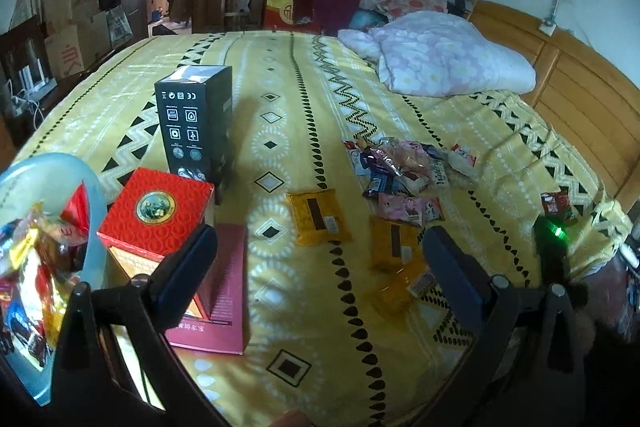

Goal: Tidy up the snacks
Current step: 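Return both tools to the snacks on the bed, then grasp the orange wafer pack with the left tool while the right tool grasps the yellow bag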

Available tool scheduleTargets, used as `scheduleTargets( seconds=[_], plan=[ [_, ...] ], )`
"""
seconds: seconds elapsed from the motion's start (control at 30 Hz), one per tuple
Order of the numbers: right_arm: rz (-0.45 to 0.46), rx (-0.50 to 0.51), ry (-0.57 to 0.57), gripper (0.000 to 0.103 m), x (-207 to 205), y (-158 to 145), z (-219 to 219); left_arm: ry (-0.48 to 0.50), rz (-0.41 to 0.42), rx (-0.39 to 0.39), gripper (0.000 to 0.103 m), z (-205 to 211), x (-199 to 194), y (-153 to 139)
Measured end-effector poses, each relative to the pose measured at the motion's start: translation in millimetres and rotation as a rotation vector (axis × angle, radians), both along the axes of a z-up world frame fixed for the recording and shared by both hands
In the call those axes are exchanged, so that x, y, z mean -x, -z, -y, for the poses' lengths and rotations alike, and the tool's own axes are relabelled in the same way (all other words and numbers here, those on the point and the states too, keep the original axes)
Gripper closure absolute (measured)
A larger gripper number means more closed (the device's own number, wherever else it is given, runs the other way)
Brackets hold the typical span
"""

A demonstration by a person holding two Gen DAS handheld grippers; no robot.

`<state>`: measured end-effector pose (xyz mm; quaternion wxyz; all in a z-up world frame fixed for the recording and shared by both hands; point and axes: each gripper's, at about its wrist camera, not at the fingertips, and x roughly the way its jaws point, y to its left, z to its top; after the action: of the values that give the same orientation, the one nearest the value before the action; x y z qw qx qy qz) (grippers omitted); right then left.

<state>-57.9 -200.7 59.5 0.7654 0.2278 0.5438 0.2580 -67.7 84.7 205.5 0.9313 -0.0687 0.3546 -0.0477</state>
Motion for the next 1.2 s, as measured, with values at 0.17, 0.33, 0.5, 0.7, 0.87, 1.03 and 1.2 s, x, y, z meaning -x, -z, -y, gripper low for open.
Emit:
scheduleTargets(
  seconds=[0.17, 0.33, 0.5, 0.7, 0.87, 1.03, 1.2],
  plan=[
    [-0.030, -0.121, 0.091, 0.015, 6.4, 17.8, -43.0, 0.013, 0.003, -0.006, 0.000, 2.5, 3.7, 0.8],
    [-0.017, -0.044, 0.157, 0.028, -14.8, 31.8, -61.2, 0.031, 0.000, 0.004, 0.000, 6.8, 1.8, 4.0],
    [0.038, -0.016, 0.124, 0.059, -6.7, 15.5, -36.9, 0.059, -0.063, 0.046, 0.000, 16.7, -14.0, 25.6],
    [0.173, 0.216, 0.033, 0.061, 2.2, -44.7, 11.6, 0.149, -0.151, 0.048, 0.001, 53.1, -51.8, 71.9],
    [0.130, 0.568, -0.134, 0.061, -17.5, -42.2, 24.6, 0.277, -0.276, 0.052, 0.008, 104.1, -93.6, 126.2],
    [0.117, 0.463, -0.078, 0.056, -47.3, -10.5, 37.6, 0.254, -0.263, -0.047, 0.007, 136.5, -111.8, 152.0],
    [0.111, 0.336, 0.017, 0.053, -49.8, 5.9, 51.8, 0.215, -0.279, -0.091, 0.007, 139.2, -121.1, 170.3]
  ],
)
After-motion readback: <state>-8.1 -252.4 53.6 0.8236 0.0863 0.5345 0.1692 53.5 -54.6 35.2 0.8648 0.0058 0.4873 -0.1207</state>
